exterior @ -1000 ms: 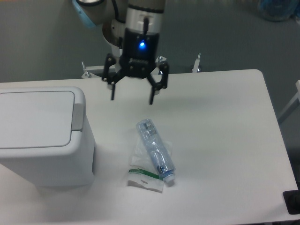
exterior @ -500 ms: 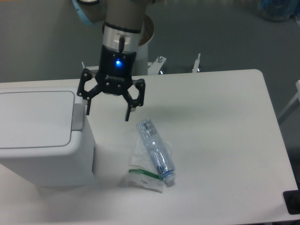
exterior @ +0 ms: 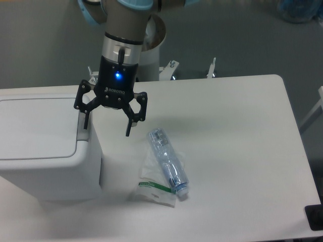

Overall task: Open the trash can
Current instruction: 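Lower the gripper beside the lid edge and press the lid, then hold the gripper at the lid edge while the lid flips open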

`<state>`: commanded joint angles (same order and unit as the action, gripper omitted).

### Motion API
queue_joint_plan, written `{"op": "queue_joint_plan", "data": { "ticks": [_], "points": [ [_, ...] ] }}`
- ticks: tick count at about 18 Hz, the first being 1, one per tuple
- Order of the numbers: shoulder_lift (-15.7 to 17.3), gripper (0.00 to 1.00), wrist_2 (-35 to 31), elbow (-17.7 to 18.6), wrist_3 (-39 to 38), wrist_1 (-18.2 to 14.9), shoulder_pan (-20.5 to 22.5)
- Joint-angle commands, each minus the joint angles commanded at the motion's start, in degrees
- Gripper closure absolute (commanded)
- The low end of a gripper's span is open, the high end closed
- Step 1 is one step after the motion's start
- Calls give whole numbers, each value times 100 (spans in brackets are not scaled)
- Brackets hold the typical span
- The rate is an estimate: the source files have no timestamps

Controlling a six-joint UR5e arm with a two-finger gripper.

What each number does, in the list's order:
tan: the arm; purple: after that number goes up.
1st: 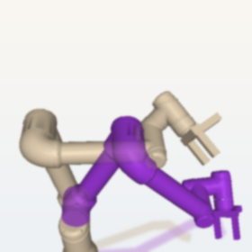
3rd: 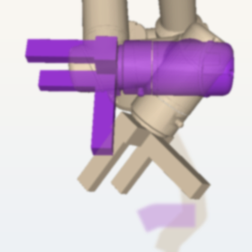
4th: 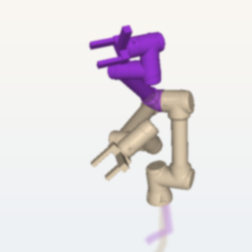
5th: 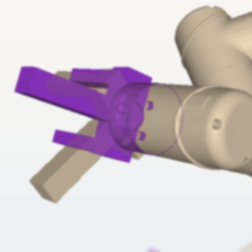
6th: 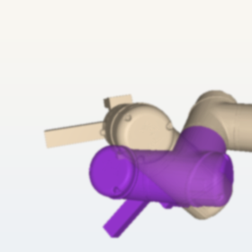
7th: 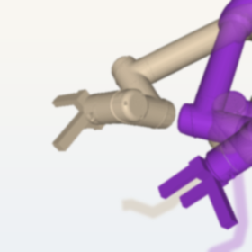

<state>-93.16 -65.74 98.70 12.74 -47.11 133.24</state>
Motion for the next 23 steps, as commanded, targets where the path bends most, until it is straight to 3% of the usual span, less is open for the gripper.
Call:
{"op": "queue_joint_plan", "data": {
  "ticks": [23],
  "points": [
    [-53, 0, -18, 88, 26, 44, 0]
  ]
}}
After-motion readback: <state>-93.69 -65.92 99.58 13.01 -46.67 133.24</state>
